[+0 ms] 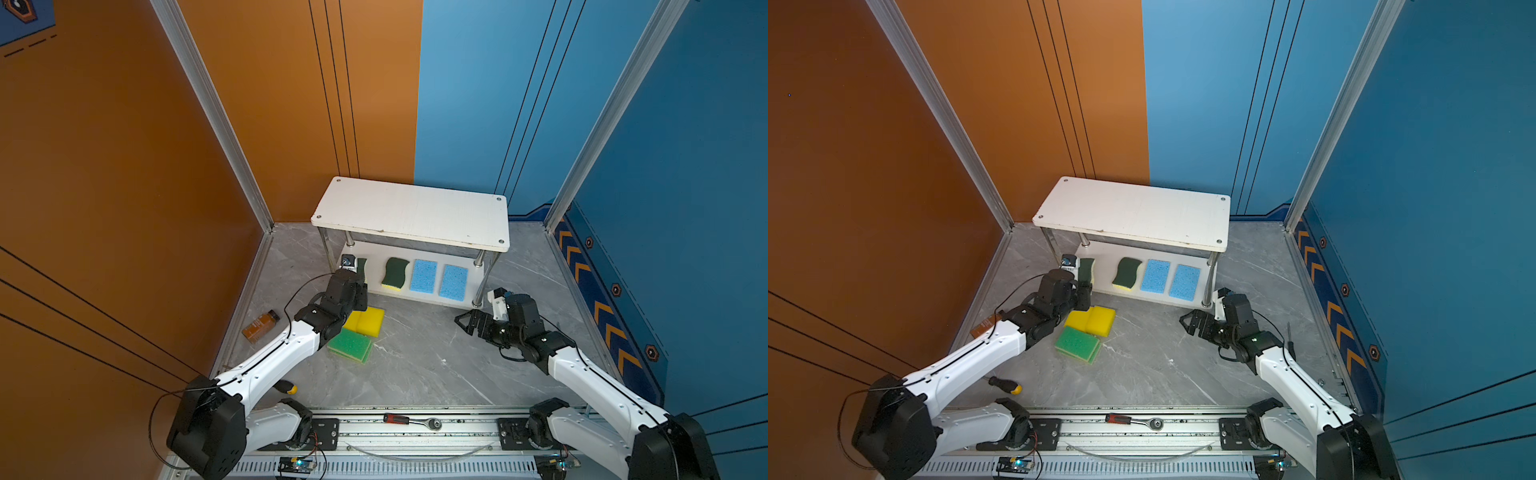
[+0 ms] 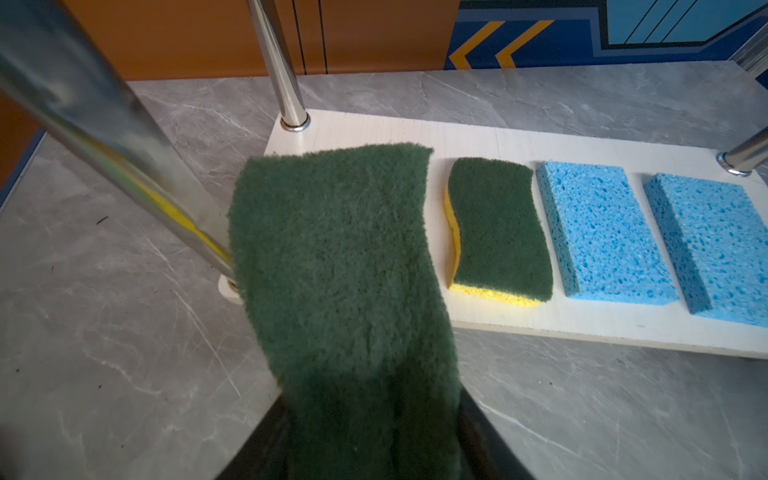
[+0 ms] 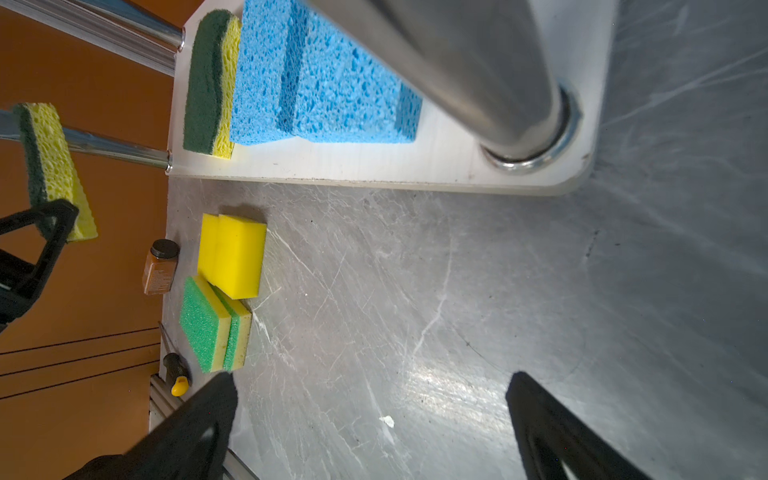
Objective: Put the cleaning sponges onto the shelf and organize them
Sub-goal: 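Lift the scrub sponge with the left gripper and carry it under the shelf, then lower the scrub sponge beside the other scrub sponge on the lower shelf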
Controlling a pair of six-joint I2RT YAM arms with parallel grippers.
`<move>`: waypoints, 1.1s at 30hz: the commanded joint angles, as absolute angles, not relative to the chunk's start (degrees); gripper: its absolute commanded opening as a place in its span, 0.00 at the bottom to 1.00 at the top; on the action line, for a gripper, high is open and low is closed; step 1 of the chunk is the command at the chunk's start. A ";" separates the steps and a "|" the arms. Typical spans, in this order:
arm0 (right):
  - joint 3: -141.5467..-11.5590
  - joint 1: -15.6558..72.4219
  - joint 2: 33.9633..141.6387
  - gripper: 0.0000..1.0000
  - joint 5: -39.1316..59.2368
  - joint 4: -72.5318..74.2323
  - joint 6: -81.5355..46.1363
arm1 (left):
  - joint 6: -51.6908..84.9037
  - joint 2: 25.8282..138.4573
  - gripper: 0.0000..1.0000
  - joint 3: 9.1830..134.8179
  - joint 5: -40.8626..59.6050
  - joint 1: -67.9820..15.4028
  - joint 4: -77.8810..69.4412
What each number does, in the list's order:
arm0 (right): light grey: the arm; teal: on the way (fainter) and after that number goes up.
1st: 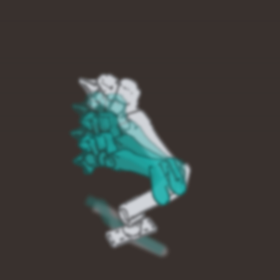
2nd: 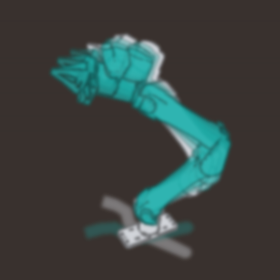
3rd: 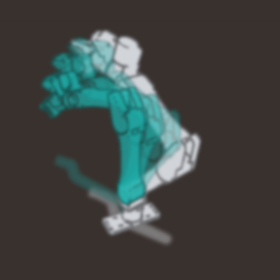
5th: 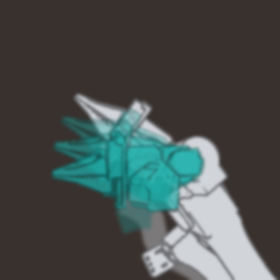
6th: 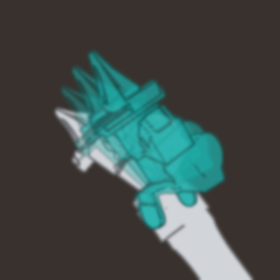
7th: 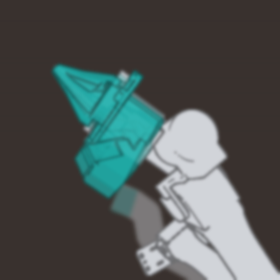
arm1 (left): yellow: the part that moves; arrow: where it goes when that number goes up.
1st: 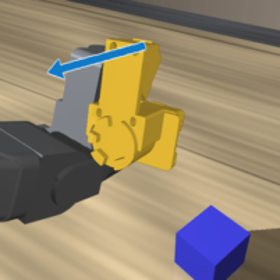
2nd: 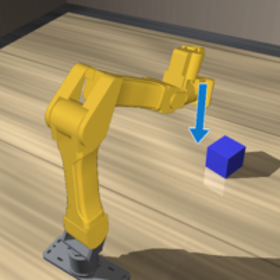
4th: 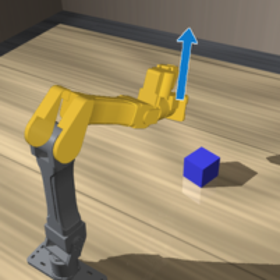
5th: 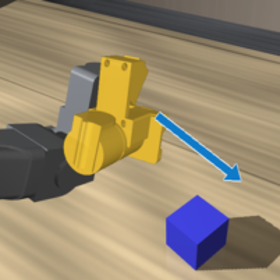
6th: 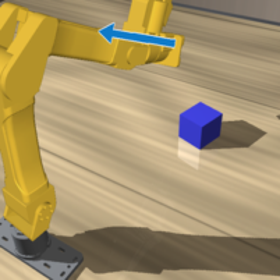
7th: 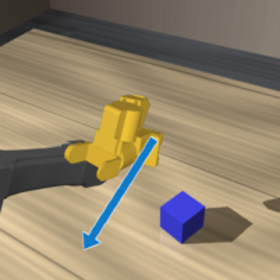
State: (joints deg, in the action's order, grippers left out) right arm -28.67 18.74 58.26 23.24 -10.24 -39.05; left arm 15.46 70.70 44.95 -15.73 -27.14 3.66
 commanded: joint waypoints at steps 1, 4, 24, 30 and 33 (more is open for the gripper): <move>-29.98 19.16 58.89 1.00 21.62 -9.78 -39.49 | 13.19 73.76 0.52 43.95 -12.01 -25.31 -4.10; -29.97 19.49 58.77 1.00 21.79 -9.82 -39.76 | 12.45 77.69 0.52 45.18 -9.10 -24.03 -6.08; -29.73 20.04 56.66 1.00 20.83 -11.11 -39.79 | 8.42 86.77 0.52 48.94 -8.81 -23.04 -12.37; -30.12 20.04 55.34 1.00 20.36 -12.62 -39.64 | 6.97 88.32 0.53 50.06 -6.67 -22.41 -13.18; -29.93 20.04 54.76 1.00 20.05 -12.93 -39.67 | 6.12 88.43 0.53 50.56 -6.63 -22.06 -13.26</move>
State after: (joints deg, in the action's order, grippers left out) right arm -28.69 19.62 55.79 22.00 -11.07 -39.07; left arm 8.10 87.94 48.07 -8.38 -22.74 -12.01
